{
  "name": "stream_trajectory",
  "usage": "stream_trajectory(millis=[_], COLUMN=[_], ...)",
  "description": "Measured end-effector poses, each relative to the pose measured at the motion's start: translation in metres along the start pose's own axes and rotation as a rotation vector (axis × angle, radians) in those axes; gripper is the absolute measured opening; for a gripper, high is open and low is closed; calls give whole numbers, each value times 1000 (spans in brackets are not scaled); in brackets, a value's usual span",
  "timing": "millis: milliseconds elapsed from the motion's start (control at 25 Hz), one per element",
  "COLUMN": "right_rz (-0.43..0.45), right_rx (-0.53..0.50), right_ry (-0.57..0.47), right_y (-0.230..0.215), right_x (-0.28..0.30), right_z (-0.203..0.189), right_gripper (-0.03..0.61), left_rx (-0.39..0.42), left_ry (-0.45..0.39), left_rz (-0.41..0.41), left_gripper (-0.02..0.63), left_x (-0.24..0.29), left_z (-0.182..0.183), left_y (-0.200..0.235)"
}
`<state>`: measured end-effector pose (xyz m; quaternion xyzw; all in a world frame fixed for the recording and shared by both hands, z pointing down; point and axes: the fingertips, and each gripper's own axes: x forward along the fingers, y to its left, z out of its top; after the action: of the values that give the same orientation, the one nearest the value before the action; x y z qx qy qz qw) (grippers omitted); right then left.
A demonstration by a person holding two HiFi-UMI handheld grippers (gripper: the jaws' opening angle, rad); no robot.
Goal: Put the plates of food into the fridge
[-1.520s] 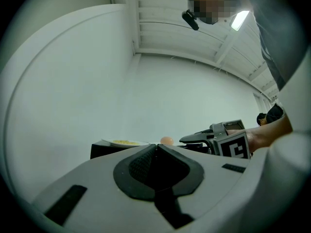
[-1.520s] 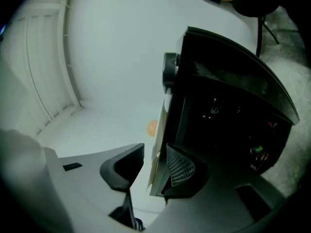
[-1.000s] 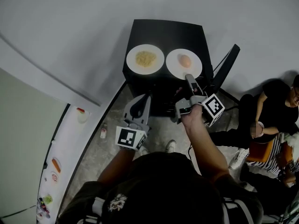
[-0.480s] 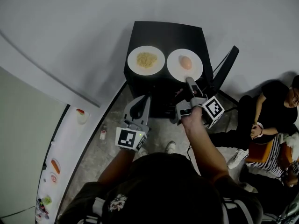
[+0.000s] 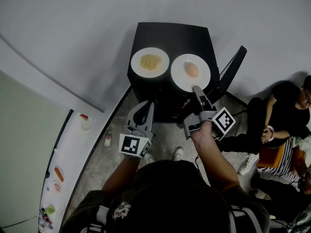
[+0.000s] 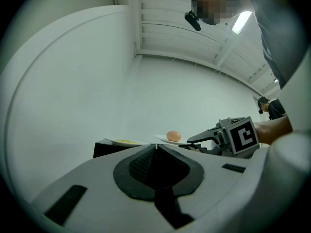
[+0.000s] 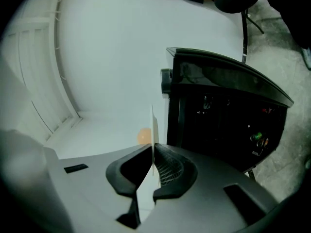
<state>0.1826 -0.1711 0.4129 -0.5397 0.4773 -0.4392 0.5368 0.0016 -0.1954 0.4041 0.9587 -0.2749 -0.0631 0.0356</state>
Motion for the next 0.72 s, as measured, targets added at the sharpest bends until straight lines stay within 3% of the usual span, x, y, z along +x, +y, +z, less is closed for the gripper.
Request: stream_trajectory(millis=[360,720], right_rz=[85,42], right_rx=[-13,5], right_ry=[57,74], right_y=[40,24], right_x=[-77,-119], right_z=[-26,-48], right_gripper=[35,34], left_rx=[24,6], left_ry=[-6,7], left_rz=[-17,-26], left_gripper=[31,31], left_x=[-30,-40], left_z=[11,2], left_y=[-26,-29])
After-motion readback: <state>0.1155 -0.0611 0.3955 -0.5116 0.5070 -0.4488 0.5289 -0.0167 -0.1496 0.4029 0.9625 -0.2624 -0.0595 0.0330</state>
